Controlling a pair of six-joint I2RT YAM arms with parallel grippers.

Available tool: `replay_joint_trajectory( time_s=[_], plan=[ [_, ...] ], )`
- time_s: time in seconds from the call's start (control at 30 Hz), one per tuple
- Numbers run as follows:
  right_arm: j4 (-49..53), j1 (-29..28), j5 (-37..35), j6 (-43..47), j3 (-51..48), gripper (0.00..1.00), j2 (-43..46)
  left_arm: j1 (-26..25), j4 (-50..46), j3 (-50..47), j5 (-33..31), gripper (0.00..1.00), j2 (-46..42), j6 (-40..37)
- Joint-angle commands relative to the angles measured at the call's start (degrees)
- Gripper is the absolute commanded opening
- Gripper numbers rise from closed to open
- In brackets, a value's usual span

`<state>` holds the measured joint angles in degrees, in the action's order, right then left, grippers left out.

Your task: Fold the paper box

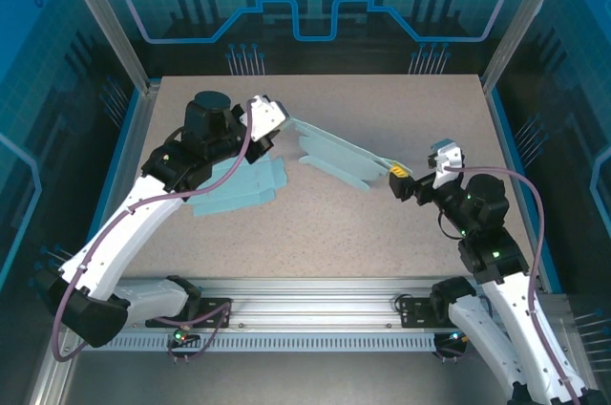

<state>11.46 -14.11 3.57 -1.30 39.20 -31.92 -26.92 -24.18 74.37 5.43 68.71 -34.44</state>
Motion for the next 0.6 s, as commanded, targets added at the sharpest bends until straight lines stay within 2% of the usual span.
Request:
replay_joint_trajectory(
  time_s=[0.0,0.13,0.23,0.4,0.47,0.57],
  plan=[
    [-3.1,0.8,3.6,-1.2,-0.4,0.92,-1.8,0.3,0.8,0.2,3.1,0.00,-0.8,2.2],
    [-5.6,0.7,10.7,0.0,-1.2,0.78,-2.2,0.3,0.5,0.8,3.0,0.00,0.5,3.2],
    [-7.4,0.7,13.3,0.2,-2.5,0.60,-1.1,0.3,-0.6,2.1,3.1,0.00,1.9,5.0],
    [-6.9,0.6,14.6,0.0,-2.8,0.13,-0.6,0.4,-1.4,3.3,3.7,0.00,3.4,7.6],
    [-5.7,0.5,14.9,0.1,-2.3,0.02,-0.9,0.6,-1.3,3.1,4.2,0.00,3.6,7.6],
    [-4.2,0.5,15.2,0.5,-1.8,0.00,-1.0,1.1,-1.0,2.6,4.6,0.03,3.7,7.1]
  ],
)
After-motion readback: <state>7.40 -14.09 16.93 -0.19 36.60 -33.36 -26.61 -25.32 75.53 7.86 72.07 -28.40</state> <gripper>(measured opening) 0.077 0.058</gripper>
